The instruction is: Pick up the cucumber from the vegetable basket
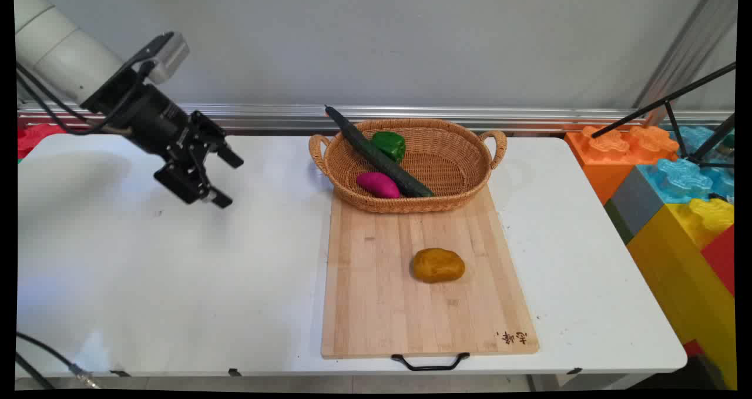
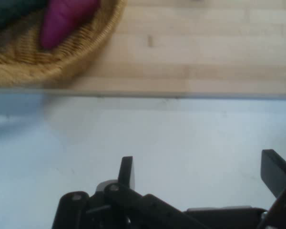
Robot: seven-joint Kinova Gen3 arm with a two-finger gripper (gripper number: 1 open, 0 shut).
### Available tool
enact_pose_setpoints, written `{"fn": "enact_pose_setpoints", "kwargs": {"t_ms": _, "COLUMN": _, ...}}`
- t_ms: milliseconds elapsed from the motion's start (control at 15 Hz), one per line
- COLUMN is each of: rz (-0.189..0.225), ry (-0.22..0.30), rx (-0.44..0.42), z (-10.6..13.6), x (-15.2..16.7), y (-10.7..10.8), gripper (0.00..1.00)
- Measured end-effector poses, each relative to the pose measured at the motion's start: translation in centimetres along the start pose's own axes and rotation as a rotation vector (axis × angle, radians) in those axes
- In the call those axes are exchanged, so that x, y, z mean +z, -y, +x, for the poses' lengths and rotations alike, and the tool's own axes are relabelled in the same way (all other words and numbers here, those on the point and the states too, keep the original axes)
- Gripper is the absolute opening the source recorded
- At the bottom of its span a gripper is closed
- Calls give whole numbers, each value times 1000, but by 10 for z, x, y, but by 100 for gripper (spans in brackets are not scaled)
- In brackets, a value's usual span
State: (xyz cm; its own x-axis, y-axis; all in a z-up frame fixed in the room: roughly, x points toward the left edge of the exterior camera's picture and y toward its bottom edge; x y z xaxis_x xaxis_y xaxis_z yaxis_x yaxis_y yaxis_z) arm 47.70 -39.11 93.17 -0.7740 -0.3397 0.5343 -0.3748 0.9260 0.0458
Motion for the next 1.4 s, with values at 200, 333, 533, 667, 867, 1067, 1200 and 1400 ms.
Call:
{"fn": "enact_pose_setpoints", "kwargs": {"t_ms": 200, "rz": 28, "ry": -52, "rx": 6, "z": 0, "x": 2, "y": 14, "gripper": 100}}
{"fn": "enact_pose_setpoints", "kwargs": {"t_ms": 333, "rz": 54, "ry": -85, "rx": 21, "z": 5, "x": 4, "y": 25, "gripper": 100}}
{"fn": "enact_pose_setpoints", "kwargs": {"t_ms": 533, "rz": 105, "ry": -133, "rx": 49, "z": 16, "x": 10, "y": 46, "gripper": 100}}
{"fn": "enact_pose_setpoints", "kwargs": {"t_ms": 667, "rz": 130, "ry": -154, "rx": 58, "z": 22, "x": 14, "y": 56, "gripper": 100}}
{"fn": "enact_pose_setpoints", "kwargs": {"t_ms": 867, "rz": 160, "ry": -178, "rx": 66, "z": 31, "x": 20, "y": 71, "gripper": 100}}
{"fn": "enact_pose_setpoints", "kwargs": {"t_ms": 1067, "rz": 181, "ry": -192, "rx": 74, "z": 41, "x": 30, "y": 88, "gripper": 100}}
{"fn": "enact_pose_setpoints", "kwargs": {"t_ms": 1200, "rz": 192, "ry": -201, "rx": 88, "z": 54, "x": 43, "y": 102, "gripper": 100}}
{"fn": "enact_pose_setpoints", "kwargs": {"t_ms": 1400, "rz": 199, "ry": -190, "rx": 141, "z": 78, "x": 68, "y": 118, "gripper": 100}}
